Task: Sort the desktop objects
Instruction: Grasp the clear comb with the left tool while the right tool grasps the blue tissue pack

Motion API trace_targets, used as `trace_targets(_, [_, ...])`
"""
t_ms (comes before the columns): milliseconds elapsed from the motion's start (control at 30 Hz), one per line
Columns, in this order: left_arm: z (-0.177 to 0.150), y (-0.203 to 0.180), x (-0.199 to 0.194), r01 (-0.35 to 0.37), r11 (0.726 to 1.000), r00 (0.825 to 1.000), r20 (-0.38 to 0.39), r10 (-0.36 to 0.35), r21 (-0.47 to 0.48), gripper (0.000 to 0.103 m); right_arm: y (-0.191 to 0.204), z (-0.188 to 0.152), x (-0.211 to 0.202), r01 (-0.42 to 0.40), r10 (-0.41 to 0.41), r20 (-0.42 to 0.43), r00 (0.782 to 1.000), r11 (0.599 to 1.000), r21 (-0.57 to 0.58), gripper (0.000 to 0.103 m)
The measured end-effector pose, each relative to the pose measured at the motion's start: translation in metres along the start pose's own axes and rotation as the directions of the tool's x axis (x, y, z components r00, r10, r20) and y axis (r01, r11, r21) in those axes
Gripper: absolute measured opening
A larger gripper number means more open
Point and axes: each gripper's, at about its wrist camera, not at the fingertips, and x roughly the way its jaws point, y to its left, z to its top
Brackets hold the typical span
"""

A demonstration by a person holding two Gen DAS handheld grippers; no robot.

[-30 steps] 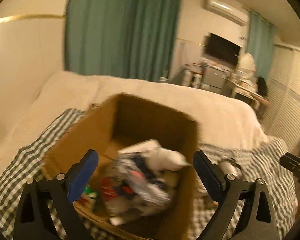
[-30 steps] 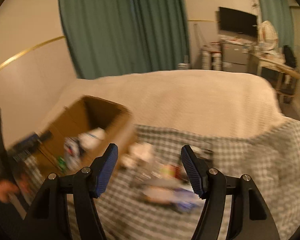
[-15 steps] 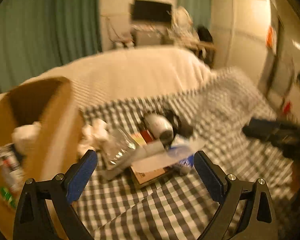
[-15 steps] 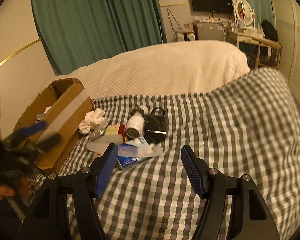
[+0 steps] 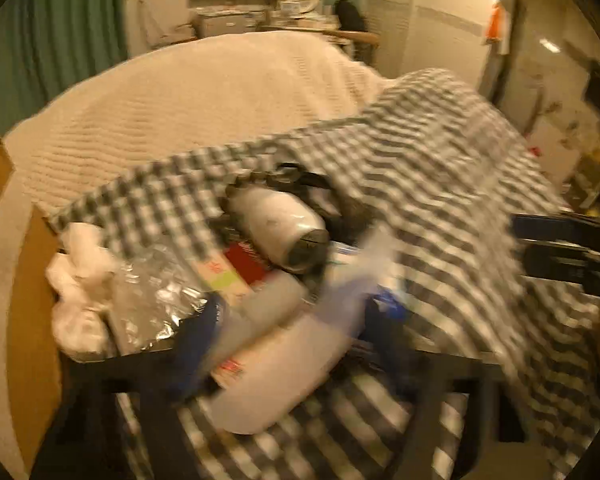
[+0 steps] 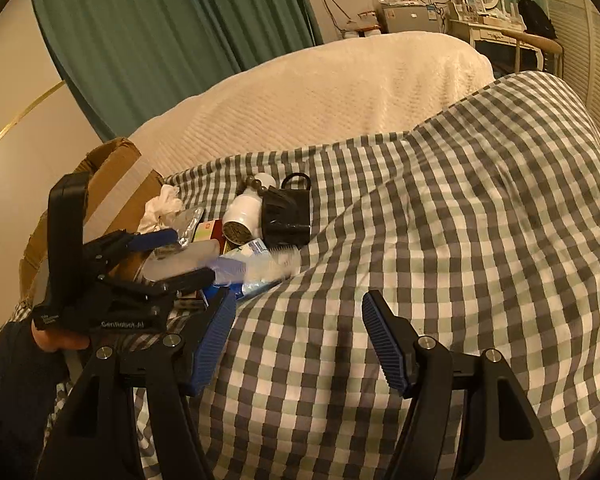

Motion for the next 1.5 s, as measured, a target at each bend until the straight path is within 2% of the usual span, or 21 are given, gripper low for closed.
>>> trace_targets(67, [-0.007, -0.008, -0.003, -0.026, 0.999, 0.999, -0.027, 0.027, 0.041, 0.052, 0.003, -0.002, 0.003, 0.011, -0.011, -0.01, 1.0, 1.0, -0.004, 0.065])
trace_targets(133, [-0.012, -0.017, -0.009, -0.05, 0.995, 0.998, -0.026, 0.053, 0.086, 0.045, 0.006, -0.003, 0.006, 0.017, -0.017, -0.022, 1.0, 1.0, -0.009, 0.065])
trace_targets(233, [-0.015, -0.021, -0.012, -0.051, 0.995, 0.997, -0.045, 0.055, 0.09, 0.032, 0.014, -0.006, 0.01, 0.027, -0.028, -0.038, 0.999, 0.999, -0.025, 0.065])
trace_targets(333, [-0.021, -0.022, -0.006, -0.046, 0.995, 0.996, -0.073, 0.052, 0.091, 0.026, 0.022, -0.009, 0.012, 0.031, -0.033, -0.053, 0.998, 0.998, -0.047, 0.065])
trace_targets(500, [-0.022, -0.018, -0.008, -0.077, 0.996, 0.996, -0.05, 0.079, 0.037, 0.025, 0.028, -0.013, 0.017, 0.035, -0.04, -0.071, 0.997, 0.997, -0.067, 0.065])
trace_targets(600, [-0.023, -0.004, -0.016, -0.091, 0.994, 0.996, -0.03, 0.089, -0.065, 0.025, 0.029, -0.014, 0.018, 0.036, -0.041, -0.076, 0.996, 0.997, -0.064, 0.065])
trace_targets(667, [-0.024, 0.007, -0.023, -0.071, 0.988, 0.997, -0.018, 0.069, -0.134, 0.025, 0.033, -0.014, 0.019, 0.024, -0.029, -0.077, 0.997, 0.998, -0.063, 0.065])
trace_targets(767, [-0.026, 0.021, -0.033, -0.087, 0.976, 0.996, -0.003, 0.088, -0.2, 0.025, 0.051, -0.01, 0.024, -0.013, 0.005, -0.073, 0.997, 0.994, -0.111, 0.065])
trace_targets(833, [-0.027, 0.03, -0.036, -0.095, 0.966, 0.995, -0.006, 0.097, -0.24, 0.025, 0.061, -0.008, 0.03, -0.023, 0.015, -0.062, 0.998, 0.989, -0.147, 0.069])
trace_targets(867, [-0.028, 0.034, -0.036, -0.101, 0.962, 0.995, -0.006, 0.103, -0.253, 0.025, 0.065, -0.007, 0.035, -0.025, 0.015, -0.059, 0.998, 0.987, -0.161, 0.075])
trace_targets(900, [-0.029, 0.038, -0.036, -0.103, 0.958, 0.994, -0.01, 0.105, -0.268, 0.025, 0.068, -0.005, 0.042, -0.026, 0.016, -0.064, 0.998, 0.986, -0.167, 0.076])
trace_targets(1033, [-0.032, 0.043, -0.033, -0.111, 0.949, 0.994, -0.019, 0.111, -0.295, 0.025, 0.067, 0.007, 0.07, -0.026, 0.011, -0.086, 0.996, 0.984, -0.176, 0.076])
trace_targets(1100, [-0.033, 0.044, -0.032, -0.112, 0.948, 0.994, -0.025, 0.109, -0.299, 0.025, 0.065, 0.012, 0.083, -0.01, -0.007, -0.09, 0.996, 0.981, -0.192, 0.083])
trace_targets(1233, [-0.035, 0.046, -0.028, -0.108, 0.947, 0.994, -0.033, 0.103, -0.303, 0.025, 0.061, 0.015, 0.107, -0.029, 0.005, -0.123, 0.992, 0.981, -0.194, 0.087])
trace_targets(1367, [-0.036, 0.047, -0.027, -0.11, 0.945, 0.994, -0.035, 0.104, -0.307, 0.025, 0.059, 0.013, 0.111, -0.032, 0.009, -0.121, 0.993, 0.98, -0.196, 0.086])
trace_targets(1400, [-0.035, 0.047, -0.027, -0.11, 0.945, 0.994, -0.034, 0.105, -0.308, 0.025, 0.06, 0.012, 0.108, -0.036, 0.013, -0.115, 0.993, 0.979, -0.199, 0.082])
trace_targets(1500, [-0.034, 0.045, -0.031, -0.112, 0.946, 0.994, -0.018, 0.112, -0.306, 0.025, 0.062, 0.009, 0.099, -0.014, -0.005, -0.092, 0.996, 0.98, -0.199, 0.081])
